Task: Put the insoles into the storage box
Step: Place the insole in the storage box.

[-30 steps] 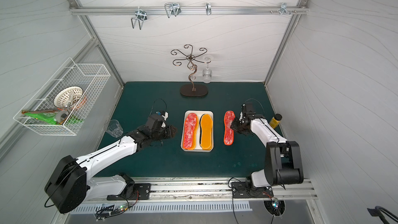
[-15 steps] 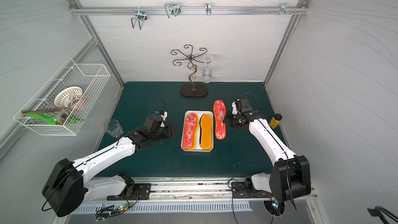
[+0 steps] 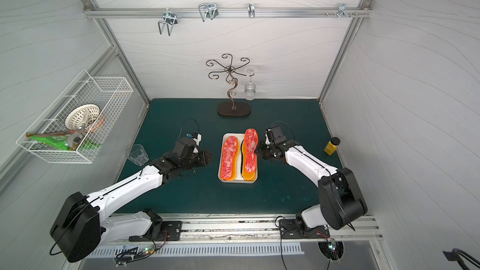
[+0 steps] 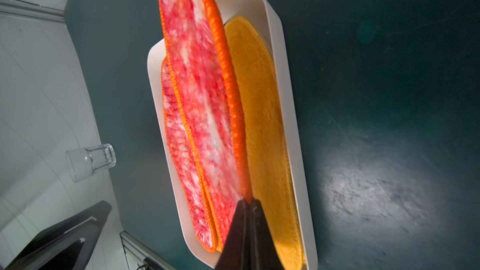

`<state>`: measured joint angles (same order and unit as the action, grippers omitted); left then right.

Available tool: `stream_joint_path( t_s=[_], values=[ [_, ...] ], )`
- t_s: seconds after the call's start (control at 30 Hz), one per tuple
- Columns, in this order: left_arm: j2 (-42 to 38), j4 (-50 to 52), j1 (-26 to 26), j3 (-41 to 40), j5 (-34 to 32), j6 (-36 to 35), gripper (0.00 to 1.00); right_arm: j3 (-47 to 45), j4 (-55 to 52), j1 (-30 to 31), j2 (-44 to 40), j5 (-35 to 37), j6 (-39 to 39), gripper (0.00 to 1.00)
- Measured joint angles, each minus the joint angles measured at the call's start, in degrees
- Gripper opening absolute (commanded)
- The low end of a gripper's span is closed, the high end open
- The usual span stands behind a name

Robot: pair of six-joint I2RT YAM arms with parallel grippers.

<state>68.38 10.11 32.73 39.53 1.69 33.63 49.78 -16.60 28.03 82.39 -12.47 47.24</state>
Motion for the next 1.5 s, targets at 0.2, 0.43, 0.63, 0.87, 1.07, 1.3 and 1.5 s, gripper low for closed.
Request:
stream_joint_path(
  t_s=[0.2,0.43,0.63,0.87,1.07,1.3,1.5],
  values=[
    [-0.11,0.0,0.0,0.0,-0.46,0.02,0.45,-1.03,3.21,2.21,2.27,1.29,1.73,0.0],
    [-0.11,0.02,0.0,-0.02,-0.76,0.02,0.45,-2.25,4.15,3.1,2.34,2.6,2.32,0.0],
    [-0.11,0.0,0.0,-0.02,-0.81,0.22,0.45,-2.93,4.13,3.13,3.32,2.62,1.77,0.0],
    [-0.09,-0.02,0.0,-0.02,-0.81,0.63,0.45,-2.93,4.11,3.15,4.98,2.08,0.2,0.0],
    [-0.09,-0.02,0.0,-0.04,-0.81,0.7,0.45,-2.93,4.0,3.21,5.05,2.23,-0.04,0.24],
    [-0.09,-0.02,0.0,-0.13,-0.85,0.87,0.45,-2.93,1.86,3.8,2.14,3.87,-0.74,0.36],
    [-0.09,-0.02,0.0,-0.13,-1.03,0.87,0.45,-1.53,-2.75,5.09,-1.03,6.86,-1.9,0.43]
  ],
)
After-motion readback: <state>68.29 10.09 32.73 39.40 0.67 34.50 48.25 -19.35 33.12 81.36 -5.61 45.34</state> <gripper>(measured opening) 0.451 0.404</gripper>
